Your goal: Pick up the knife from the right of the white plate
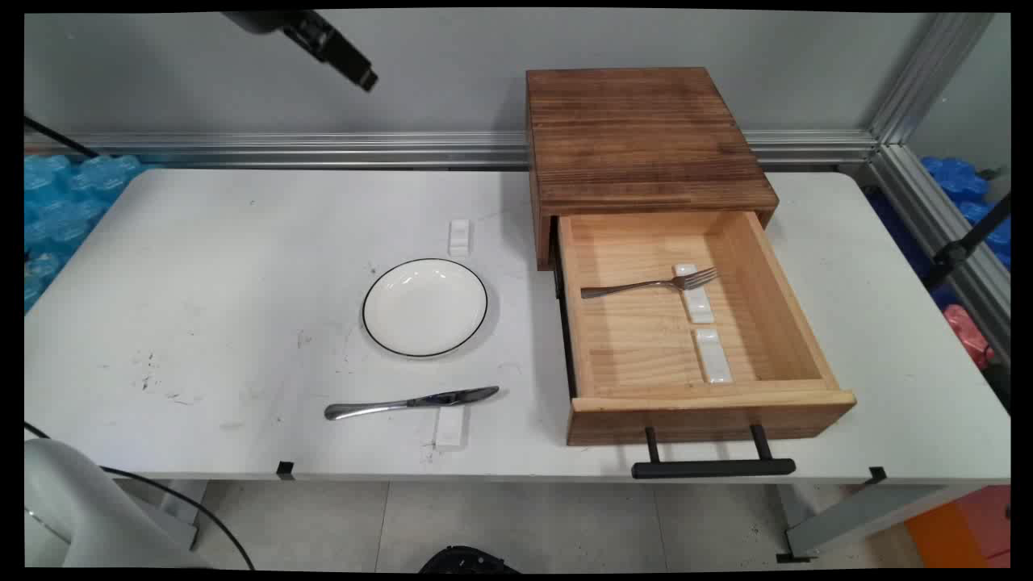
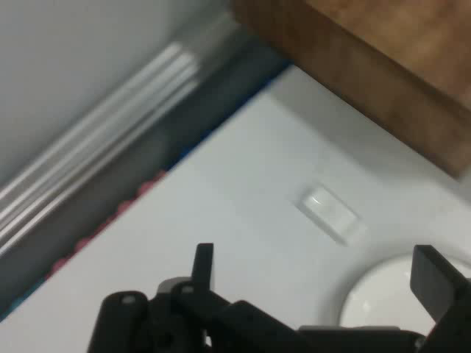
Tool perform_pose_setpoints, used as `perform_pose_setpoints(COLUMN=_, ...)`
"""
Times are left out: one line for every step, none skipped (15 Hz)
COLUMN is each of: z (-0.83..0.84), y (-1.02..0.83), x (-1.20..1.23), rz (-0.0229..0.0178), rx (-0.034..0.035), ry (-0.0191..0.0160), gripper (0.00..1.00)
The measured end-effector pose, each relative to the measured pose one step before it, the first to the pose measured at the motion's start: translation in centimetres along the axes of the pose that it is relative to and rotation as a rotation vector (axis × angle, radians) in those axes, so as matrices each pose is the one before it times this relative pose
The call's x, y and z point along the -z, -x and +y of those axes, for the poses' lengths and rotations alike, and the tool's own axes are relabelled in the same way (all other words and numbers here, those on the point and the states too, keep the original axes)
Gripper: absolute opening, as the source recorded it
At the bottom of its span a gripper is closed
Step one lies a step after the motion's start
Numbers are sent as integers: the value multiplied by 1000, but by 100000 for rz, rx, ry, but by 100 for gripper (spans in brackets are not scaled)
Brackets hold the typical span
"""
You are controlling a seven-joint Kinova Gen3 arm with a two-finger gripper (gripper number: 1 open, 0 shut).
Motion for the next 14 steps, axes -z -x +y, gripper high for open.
perform_pose_setpoints(z=330, y=129, x=-68, rz=-755, rx=-2589, ry=1541, gripper=100)
perform_pose_setpoints(z=511, y=222, x=-85, rz=-1024, rx=-3822, ry=2450, gripper=100)
perform_pose_setpoints(z=601, y=309, x=-87, rz=-976, rx=-4093, ry=3029, gripper=100)
perform_pose_setpoints(z=573, y=315, x=-129, rz=-903, rx=-3472, ry=2748, gripper=100)
perform_pose_setpoints(z=723, y=466, x=-187, rz=-1094, rx=-3761, ry=3563, gripper=100)
perform_pose_setpoints(z=718, y=601, x=-248, rz=-1390, rx=-3712, ry=3416, gripper=100)
perform_pose_setpoints(z=626, y=662, x=-274, rz=-1322, rx=-3173, ry=3193, gripper=100)
perform_pose_setpoints(z=521, y=575, x=-319, rz=-1125, rx=-2393, ry=2456, gripper=100)
perform_pose_setpoints(z=490, y=568, x=-354, rz=-947, rx=-1881, ry=2159, gripper=100)
perform_pose_setpoints(z=556, y=673, x=-497, rz=-1190, rx=-1817, ry=2256, gripper=100)
perform_pose_setpoints(z=314, y=394, x=-338, rz=-704, rx=-906, ry=1227, gripper=100)
perform_pose_setpoints(z=469, y=569, x=-525, rz=-1017, rx=-1290, ry=1775, gripper=100)
perform_pose_setpoints(z=644, y=716, x=-783, rz=-1254, rx=-1791, ry=2307, gripper=100)
perform_pose_setpoints(z=502, y=491, x=-632, rz=-784, rx=-1607, ry=1777, gripper=100)
